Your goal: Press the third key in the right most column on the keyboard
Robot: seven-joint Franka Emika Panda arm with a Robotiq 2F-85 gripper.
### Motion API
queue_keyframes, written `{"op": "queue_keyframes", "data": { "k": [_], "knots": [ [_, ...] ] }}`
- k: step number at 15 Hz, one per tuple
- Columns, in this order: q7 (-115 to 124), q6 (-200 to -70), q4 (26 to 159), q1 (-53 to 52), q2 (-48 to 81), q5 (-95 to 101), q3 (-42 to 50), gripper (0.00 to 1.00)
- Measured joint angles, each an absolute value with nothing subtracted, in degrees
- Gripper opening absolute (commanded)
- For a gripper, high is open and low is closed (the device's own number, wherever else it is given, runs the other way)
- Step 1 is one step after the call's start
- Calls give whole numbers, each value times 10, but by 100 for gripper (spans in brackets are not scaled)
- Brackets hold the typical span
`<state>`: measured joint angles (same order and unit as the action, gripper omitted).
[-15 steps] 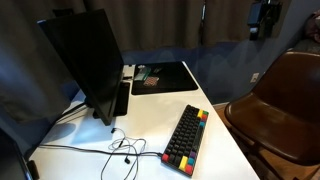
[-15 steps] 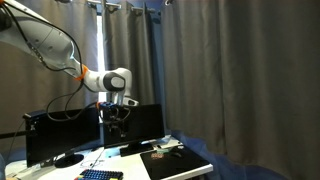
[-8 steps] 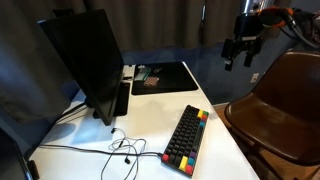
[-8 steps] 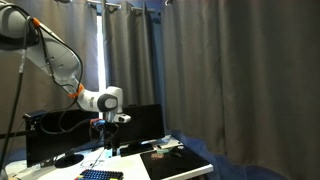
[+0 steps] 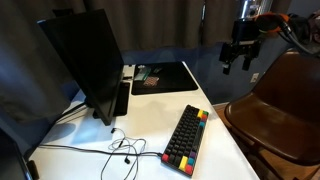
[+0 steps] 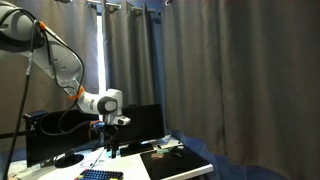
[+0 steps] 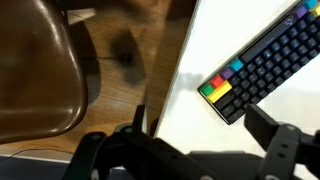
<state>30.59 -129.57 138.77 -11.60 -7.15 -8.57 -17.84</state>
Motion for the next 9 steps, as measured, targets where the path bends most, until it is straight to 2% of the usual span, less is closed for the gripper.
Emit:
{"op": "queue_keyframes", "data": {
  "k": [4,5,7,9],
  "knots": [
    [383,-1366,1390,-132,-21,-87,-188,100],
    [408,-1394,1390,-138,-1,-87,-190,75],
    [454,-1449,1388,-150,41,-83,-191,66],
    [495,-1499,1384,-162,80,-73,-186,50]
  ]
}}
